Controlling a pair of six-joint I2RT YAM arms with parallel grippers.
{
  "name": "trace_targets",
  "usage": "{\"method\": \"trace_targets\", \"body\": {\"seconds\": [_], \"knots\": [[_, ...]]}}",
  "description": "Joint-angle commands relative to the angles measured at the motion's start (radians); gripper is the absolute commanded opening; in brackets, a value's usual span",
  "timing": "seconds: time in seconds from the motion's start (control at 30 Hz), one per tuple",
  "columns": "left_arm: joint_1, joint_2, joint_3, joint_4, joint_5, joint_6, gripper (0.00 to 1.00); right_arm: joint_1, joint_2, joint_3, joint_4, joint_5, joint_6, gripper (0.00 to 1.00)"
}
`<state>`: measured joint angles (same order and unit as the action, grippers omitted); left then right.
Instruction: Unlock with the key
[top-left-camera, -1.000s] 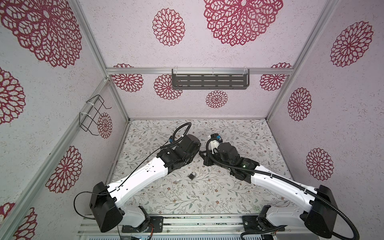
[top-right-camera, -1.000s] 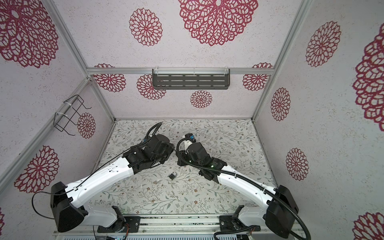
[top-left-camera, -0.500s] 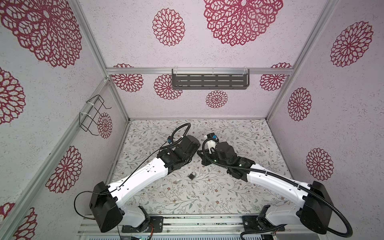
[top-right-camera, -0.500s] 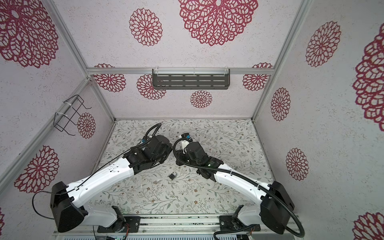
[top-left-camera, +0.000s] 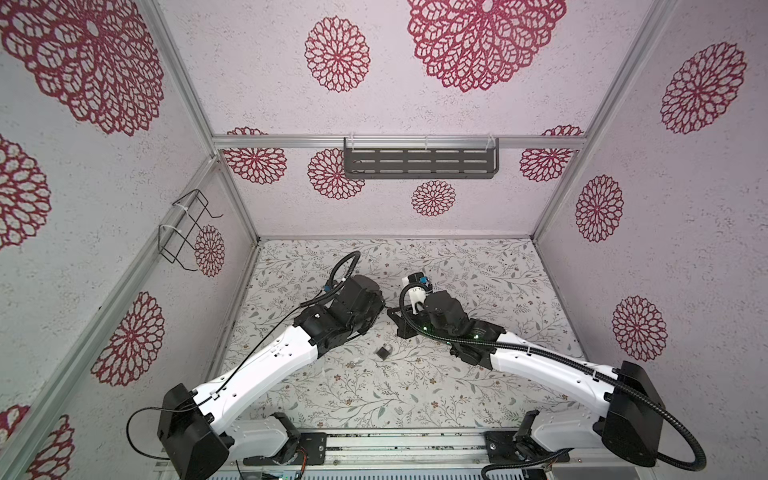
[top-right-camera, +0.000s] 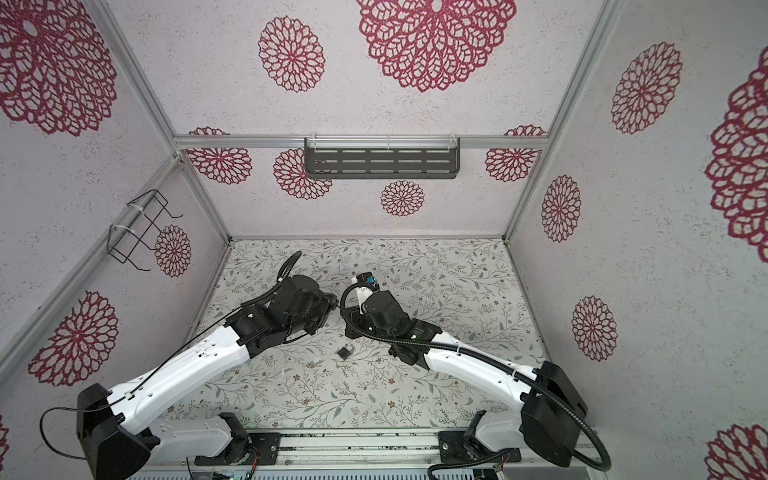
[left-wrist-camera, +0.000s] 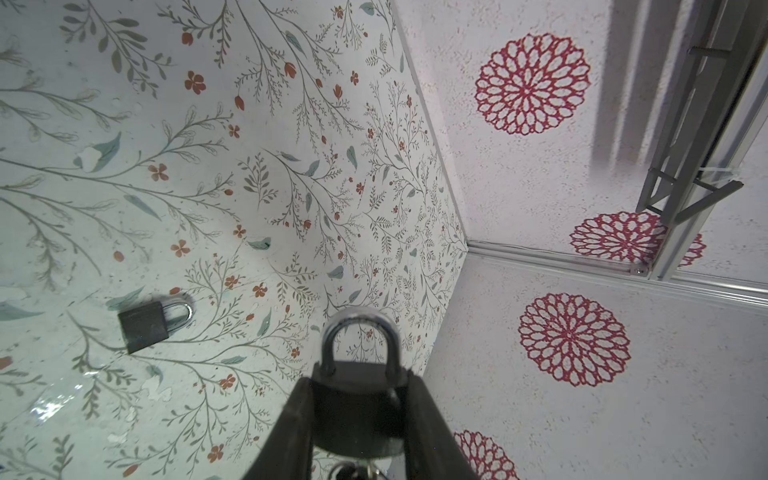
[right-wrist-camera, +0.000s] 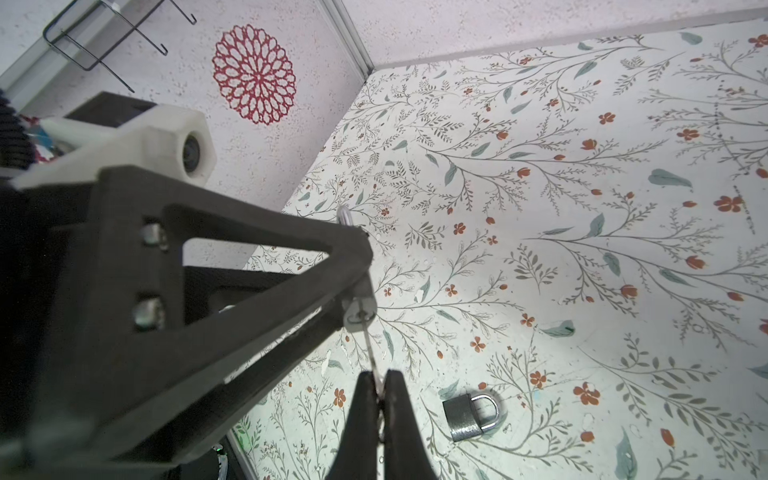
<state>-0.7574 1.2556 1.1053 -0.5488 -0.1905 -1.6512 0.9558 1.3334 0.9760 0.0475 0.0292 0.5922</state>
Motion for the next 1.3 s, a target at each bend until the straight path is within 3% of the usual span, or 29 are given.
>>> {"method": "trace_targets", "body": {"seconds": [0.0,0.27,0.5,0.63,1.07,1.17,1.27], "knots": [[-0.007,-0.043,-0.010,-0.057,0.124,-0.020,0.00,0.025,-0.039,0.023,0.070,0.107,-0.018,0.00],[0.007,-0.077,-0.031,-0.058,0.116,-0.087,0.00,0.090,-0.037,0.009,0.044,0.144,0.049,0.00],[-0.022,-0.072,-0.046,0.050,0.145,-0.171,0.00,0.134,0.021,0.046,0.043,0.204,0.050,0.00],[-0.048,-0.055,-0.046,0.098,0.170,-0.201,0.00,0.135,0.034,0.036,0.145,0.187,-0.027,0.00],[-0.142,0.047,-0.009,0.162,0.262,-0.259,0.00,0.120,0.121,0.208,0.162,0.168,-0.235,0.00],[-0.150,0.054,-0.014,0.172,0.276,-0.262,0.00,0.108,0.121,0.219,0.206,0.114,-0.258,0.00],[-0.162,0.046,-0.026,0.210,0.265,-0.273,0.00,0.037,0.115,0.190,0.297,-0.060,-0.081,0.00]]}}
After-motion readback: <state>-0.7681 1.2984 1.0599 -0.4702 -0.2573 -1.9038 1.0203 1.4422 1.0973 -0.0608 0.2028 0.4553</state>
